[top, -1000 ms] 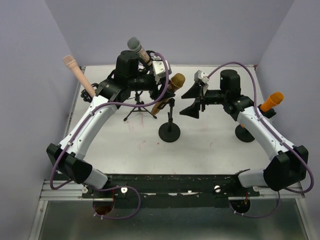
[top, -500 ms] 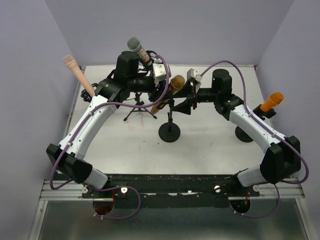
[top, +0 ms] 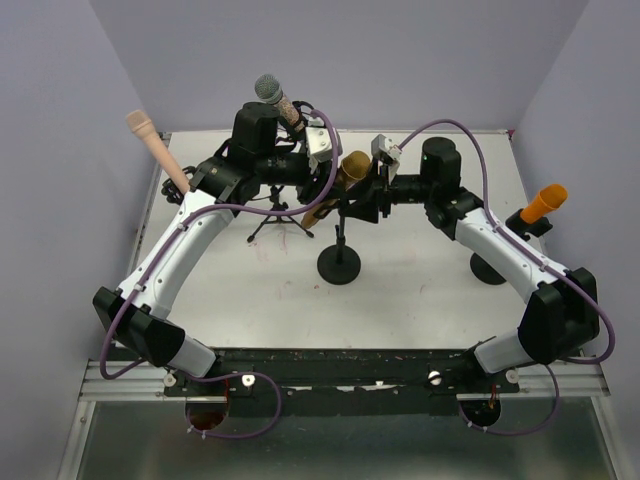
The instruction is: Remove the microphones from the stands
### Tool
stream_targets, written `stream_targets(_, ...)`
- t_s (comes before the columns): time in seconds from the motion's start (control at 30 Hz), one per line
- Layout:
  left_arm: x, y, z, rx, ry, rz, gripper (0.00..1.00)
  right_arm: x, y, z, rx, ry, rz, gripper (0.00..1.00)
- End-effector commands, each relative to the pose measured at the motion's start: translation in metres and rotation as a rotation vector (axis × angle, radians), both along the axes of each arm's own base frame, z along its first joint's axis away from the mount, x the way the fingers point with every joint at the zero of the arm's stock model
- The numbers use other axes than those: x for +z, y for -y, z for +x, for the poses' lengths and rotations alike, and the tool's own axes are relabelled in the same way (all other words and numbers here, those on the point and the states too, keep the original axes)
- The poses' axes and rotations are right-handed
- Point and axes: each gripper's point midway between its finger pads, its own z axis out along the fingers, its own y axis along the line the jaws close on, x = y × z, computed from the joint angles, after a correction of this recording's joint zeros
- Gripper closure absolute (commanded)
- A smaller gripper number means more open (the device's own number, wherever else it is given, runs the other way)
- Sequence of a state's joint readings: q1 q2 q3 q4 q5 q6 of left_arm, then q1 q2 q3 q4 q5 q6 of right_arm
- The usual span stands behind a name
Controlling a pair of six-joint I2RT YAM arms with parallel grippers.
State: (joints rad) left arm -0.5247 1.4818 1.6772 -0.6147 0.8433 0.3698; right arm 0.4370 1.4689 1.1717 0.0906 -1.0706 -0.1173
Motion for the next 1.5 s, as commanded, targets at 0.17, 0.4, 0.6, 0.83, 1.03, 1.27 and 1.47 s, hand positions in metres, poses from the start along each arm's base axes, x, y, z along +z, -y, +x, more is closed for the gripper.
stream_targets(0.17,0.001,0.003,0.006,0.009,-0.013,-0.009,0.6,0.005,-0.004,0.004,-0.01,0.001,0.011,0.64)
stream_targets(0.4,-0.003,0.006,0.005,-0.005,-0.052,-0.006,0.48,0.003,-0.005,0.006,-0.011,-0.011,0.006,0.91)
stream_targets(0.6,-0.005,0.008,0.003,-0.035,-0.044,-0.007,0.6,0.0,-0.005,0.009,-0.034,-0.024,0.005,0.99)
stream_targets(0.83,0.007,0.01,-0.002,-0.073,-0.027,-0.031,1.0,-0.003,-0.004,0.011,-0.048,-0.037,0.0,0.99)
stream_targets(1.03,0.039,-0.004,-0.004,-0.025,-0.001,-0.099,1.0,-0.013,-0.002,0.009,-0.061,-0.071,-0.026,0.99)
stream_targets(1.27,0.124,-0.035,-0.025,0.032,0.057,-0.24,1.0,-0.018,0.001,0.011,-0.082,-0.065,-0.05,0.99)
stream_targets(1.47,0.165,-0.047,-0.049,0.04,0.119,-0.309,1.0,-0.022,0.001,0.011,-0.079,-0.076,-0.062,0.99)
